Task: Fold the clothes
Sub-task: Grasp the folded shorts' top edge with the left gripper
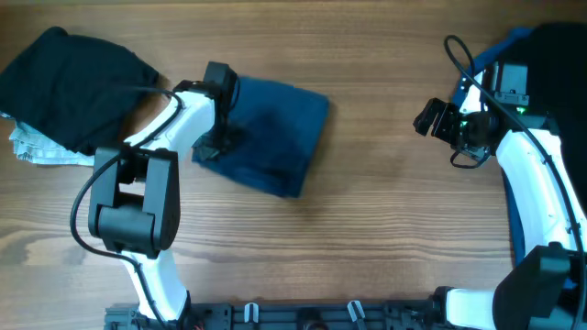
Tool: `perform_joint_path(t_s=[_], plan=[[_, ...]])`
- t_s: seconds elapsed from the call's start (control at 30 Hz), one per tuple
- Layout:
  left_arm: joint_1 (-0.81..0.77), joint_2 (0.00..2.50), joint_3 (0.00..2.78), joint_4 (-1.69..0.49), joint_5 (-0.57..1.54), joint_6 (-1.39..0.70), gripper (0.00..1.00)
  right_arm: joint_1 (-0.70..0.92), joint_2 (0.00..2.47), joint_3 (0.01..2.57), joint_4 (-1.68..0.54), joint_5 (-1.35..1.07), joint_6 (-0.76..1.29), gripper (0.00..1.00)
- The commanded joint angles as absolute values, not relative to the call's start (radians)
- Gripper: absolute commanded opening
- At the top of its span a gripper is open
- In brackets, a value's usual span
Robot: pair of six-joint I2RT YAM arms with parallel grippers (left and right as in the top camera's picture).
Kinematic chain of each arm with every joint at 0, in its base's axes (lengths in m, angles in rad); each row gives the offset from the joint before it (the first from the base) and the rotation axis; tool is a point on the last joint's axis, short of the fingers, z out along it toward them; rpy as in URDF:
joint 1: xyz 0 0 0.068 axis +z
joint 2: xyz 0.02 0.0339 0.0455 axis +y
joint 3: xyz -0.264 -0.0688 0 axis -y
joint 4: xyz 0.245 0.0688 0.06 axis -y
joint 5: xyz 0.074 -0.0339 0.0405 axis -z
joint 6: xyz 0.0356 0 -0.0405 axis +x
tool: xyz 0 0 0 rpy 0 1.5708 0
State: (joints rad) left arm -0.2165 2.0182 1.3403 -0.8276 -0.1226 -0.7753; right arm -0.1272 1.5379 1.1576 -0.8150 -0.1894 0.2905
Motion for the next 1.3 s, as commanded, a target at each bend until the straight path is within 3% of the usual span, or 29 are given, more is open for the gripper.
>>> perform_joint_path(t_s=[0.0,0.17,0.33,0.37,0.4,0.43,0.5,0.7,0.77,1.27], plan=[[-0.209,2.042,1.327,-0.628,-0.223,-0.53,0.07,-0.128,1.531,1.172,-0.815,-0.175,0.291,1.0],[-0.209,2.042,1.327,-0.38,-0.339,-0.317,0.16,-0.128,1.531,1.172,-0.815,-0.175,0.291,0.99],[-0.223,1.991,1.394,-0.429,-0.353,-0.396,0.29,-0.128,1.531,1.172,-0.815,-0.175,0.291,1.0],[-0.229,1.967,1.405,-0.449,-0.349,-0.423,0.34,-0.128,1.531,1.172,-0.815,-0.175,0.291,1.0],[-0.241,1.922,1.414,-0.473,-0.348,-0.468,0.5,-0.128,1.531,1.172,-0.815,-0.175,0.291,1.0],[-0.248,1.889,1.414,-0.483,-0.346,-0.499,0.57,-0.128,1.531,1.172,-0.815,-0.175,0.291,1.0],[-0.261,1.806,1.414,-0.515,-0.285,-0.581,0.61,-0.128,1.531,1.172,-0.815,-0.175,0.291,1.0],[-0.265,1.786,1.411,-0.701,-0.066,-0.859,0.93,-0.128,1.531,1.172,-0.815,-0.175,0.291,1.0],[-0.265,1.822,1.411,-0.733,-0.06,-0.889,0.99,-0.128,1.531,1.172,-0.815,-0.175,0.291,0.99],[-0.264,2.018,1.409,-0.823,-0.098,-0.915,1.0,-0.128,1.531,1.172,-0.815,-0.175,0.291,0.99]])
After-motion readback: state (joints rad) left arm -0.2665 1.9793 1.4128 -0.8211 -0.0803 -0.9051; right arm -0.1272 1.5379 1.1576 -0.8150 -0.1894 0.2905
